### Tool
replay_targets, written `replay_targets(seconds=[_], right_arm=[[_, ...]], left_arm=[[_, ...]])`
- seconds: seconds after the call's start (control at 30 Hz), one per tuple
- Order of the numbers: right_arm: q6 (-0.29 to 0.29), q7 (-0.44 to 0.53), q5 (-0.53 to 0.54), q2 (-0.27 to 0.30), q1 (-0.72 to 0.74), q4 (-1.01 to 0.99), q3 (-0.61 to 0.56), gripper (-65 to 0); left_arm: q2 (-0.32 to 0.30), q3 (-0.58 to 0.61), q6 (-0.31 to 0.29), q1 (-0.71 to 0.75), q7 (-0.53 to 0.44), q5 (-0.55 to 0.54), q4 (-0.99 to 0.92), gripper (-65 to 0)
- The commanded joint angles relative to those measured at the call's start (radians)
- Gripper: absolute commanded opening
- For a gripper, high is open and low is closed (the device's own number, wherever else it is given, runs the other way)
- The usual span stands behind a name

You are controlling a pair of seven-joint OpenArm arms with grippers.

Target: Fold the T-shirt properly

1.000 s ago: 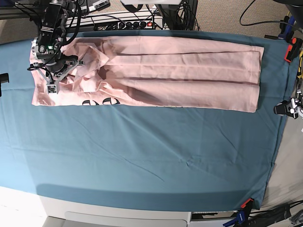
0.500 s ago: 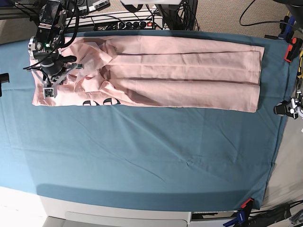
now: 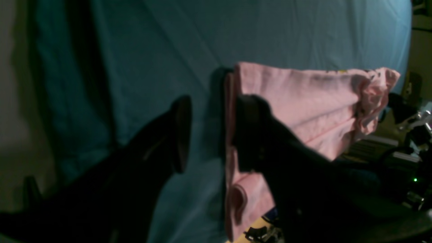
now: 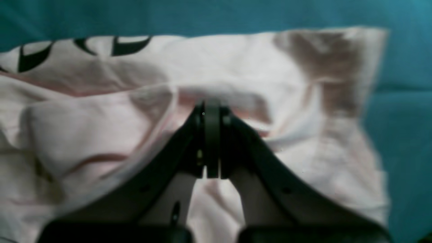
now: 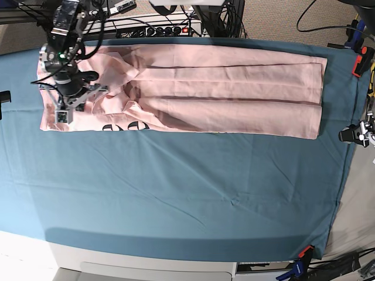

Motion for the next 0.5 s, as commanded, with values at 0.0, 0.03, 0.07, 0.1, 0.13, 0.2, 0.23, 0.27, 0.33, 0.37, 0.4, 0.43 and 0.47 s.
replay_targets(seconds=[0.0, 0.03, 0.07, 0.1, 0.13, 0.2, 0.23, 0.27, 0.33, 0.37, 0.4, 0.43, 0.47], right_arm=[[-0.004, 0.026, 0.0, 0.002, 0.011, 0.009, 0.005, -65.0], [-0.003, 0.026, 0.0, -0.004, 0.011, 0.003, 0.005, -65.0], [-0.001, 0.026, 0.003, -0.007, 0.011, 0.0, 0.004, -65.0], [-0.001, 0.026, 0.009, -0.007, 0.011, -0.003, 0.004, -65.0], [-0.001, 0.026, 0.016, -0.007, 0.011, -0.003, 0.004, -65.0], [-0.001, 0.025, 0.028, -0.007, 0.011, -0.003, 0.004, -65.0], [-0.001, 0.024, 0.035, -0.007, 0.011, -0.003, 0.004, -65.0], [-0.001, 0.024, 0.042, -0.011, 0.011, -0.004, 0.004, -65.0], [0.003, 0.016, 0.064, -0.018, 0.011, -0.004, 0.004, -65.0], [0.019, 0.011, 0.089, -0.018, 0.011, -0.004, 0.004, -65.0], [0.037, 0.006, 0.112, -0.018, 0.011, -0.004, 0.004, -65.0], [0.047, 0.001, 0.129, -0.018, 0.011, -0.004, 0.004, -65.0], [0.053, -0.006, 0.144, -0.018, 0.011, -0.004, 0.004, -65.0]], left_arm=[[-0.03, -0.006, -0.005, -0.024, -0.008, -0.02, 0.011, -41.6], [-0.03, -0.006, -0.005, -0.024, -0.008, -0.02, 0.011, -41.6], [-0.03, -0.006, -0.005, -0.024, -0.008, -0.02, 0.011, -41.6], [-0.03, -0.006, -0.005, -0.024, -0.008, -0.02, 0.011, -41.6], [-0.03, -0.006, -0.005, -0.024, -0.008, -0.02, 0.011, -41.6], [-0.03, -0.006, -0.005, -0.024, -0.008, -0.02, 0.011, -41.6], [-0.03, -0.006, -0.005, -0.024, -0.008, -0.02, 0.011, -41.6], [-0.03, -0.006, -0.005, -0.024, -0.008, -0.02, 0.012, -41.6], [-0.03, -0.006, -0.005, -0.024, -0.008, -0.02, 0.012, -41.6], [-0.03, -0.006, -0.005, -0.024, -0.008, -0.02, 0.011, -41.6], [-0.03, -0.006, -0.005, -0.024, -0.008, -0.02, 0.011, -41.6], [-0.03, -0.006, -0.005, -0.024, -0.008, -0.02, 0.012, -41.6], [-0.03, -0.006, -0.005, -0.024, -0.008, -0.02, 0.012, -41.6]])
